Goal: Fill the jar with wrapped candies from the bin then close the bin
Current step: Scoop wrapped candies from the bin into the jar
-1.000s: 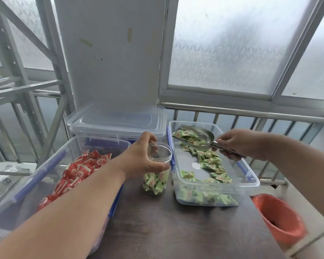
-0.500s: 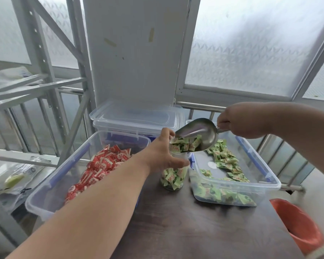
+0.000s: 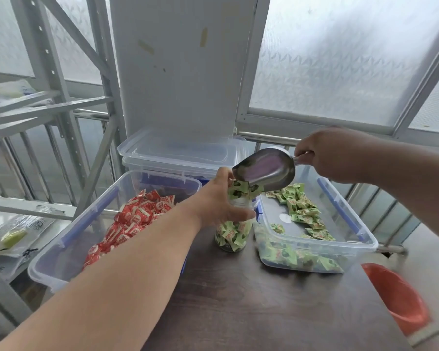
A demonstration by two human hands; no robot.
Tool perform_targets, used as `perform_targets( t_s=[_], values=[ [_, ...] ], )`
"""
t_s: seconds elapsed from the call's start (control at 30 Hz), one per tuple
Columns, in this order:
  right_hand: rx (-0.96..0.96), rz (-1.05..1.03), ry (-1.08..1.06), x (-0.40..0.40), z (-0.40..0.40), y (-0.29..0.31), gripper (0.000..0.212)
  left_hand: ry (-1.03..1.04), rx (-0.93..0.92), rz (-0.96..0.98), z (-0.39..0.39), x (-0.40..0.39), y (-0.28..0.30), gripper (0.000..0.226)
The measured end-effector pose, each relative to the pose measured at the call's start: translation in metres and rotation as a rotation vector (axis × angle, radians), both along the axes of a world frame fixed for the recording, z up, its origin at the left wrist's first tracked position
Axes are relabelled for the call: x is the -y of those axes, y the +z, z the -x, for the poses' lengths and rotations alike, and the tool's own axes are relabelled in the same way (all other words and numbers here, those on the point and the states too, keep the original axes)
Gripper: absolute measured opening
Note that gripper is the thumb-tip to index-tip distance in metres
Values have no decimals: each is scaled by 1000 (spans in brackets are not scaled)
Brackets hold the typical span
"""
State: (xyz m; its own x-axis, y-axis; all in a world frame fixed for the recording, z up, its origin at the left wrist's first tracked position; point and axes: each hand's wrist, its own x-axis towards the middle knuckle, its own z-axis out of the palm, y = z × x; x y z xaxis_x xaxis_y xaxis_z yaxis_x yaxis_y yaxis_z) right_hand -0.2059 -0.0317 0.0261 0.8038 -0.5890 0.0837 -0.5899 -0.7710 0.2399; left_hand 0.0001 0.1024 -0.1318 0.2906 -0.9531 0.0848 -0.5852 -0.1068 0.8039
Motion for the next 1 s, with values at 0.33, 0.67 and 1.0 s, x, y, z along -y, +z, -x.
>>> perform_targets(
  t_s=[0.33,0.67,1.0],
  values=[
    [4,55,-114,4,12,-5,24,3,26,4,0,-1,-1,81],
    [-311,-437,-490,29,39,-56,34,-9,14,9,-1,1,-2,76],
    [-59,-65,-384,56,30,-101,27,11,16,19,-3,5,-6,73]
  ],
)
